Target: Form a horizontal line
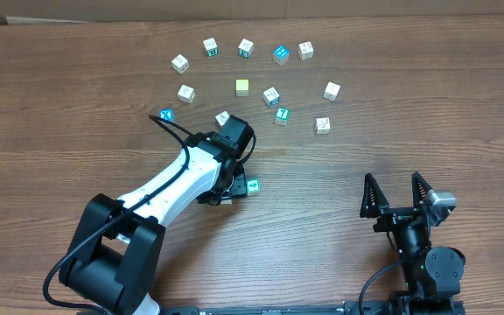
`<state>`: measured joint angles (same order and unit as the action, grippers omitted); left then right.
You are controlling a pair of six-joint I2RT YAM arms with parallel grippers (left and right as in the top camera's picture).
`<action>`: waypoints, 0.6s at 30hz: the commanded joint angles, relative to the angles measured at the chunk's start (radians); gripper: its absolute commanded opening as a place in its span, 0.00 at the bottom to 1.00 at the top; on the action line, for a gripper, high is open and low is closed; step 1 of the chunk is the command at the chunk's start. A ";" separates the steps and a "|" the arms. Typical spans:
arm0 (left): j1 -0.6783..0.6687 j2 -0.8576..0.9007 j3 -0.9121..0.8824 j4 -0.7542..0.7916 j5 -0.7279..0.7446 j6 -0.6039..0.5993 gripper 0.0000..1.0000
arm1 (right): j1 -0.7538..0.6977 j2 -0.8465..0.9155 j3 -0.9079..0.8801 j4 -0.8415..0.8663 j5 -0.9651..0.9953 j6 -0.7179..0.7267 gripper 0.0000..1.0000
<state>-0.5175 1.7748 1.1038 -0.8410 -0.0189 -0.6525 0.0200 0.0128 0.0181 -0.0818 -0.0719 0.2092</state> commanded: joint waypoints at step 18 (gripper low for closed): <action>-0.008 -0.002 -0.005 0.003 -0.014 -0.005 0.54 | -0.003 -0.010 -0.010 0.005 -0.001 -0.001 1.00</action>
<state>-0.5175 1.7748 1.1038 -0.8402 -0.0193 -0.6525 0.0204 0.0128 0.0181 -0.0818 -0.0715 0.2092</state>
